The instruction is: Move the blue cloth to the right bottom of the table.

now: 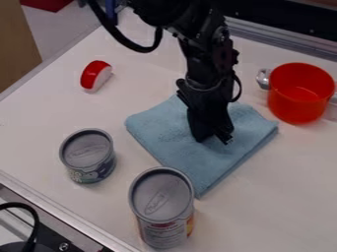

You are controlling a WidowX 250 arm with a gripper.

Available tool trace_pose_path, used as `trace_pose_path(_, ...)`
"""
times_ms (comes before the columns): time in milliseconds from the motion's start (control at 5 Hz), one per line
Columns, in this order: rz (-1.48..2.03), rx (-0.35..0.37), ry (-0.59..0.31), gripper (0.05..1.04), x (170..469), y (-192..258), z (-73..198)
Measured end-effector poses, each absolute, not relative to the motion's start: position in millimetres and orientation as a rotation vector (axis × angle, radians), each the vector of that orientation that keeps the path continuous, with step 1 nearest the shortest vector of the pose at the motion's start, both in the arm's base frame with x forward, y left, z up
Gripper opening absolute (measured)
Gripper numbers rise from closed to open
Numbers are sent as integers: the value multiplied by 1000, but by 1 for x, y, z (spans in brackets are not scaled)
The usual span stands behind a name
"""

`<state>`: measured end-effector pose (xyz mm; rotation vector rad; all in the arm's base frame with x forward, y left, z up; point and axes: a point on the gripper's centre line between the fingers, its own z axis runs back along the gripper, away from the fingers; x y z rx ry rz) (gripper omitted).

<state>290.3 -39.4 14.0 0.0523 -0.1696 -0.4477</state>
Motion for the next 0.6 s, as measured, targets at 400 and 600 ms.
trace_pose_path(400,-451,42,-161,52,283,-61,12)
trace_pose_path(600,-464,34,-157,52,279,-70,11)
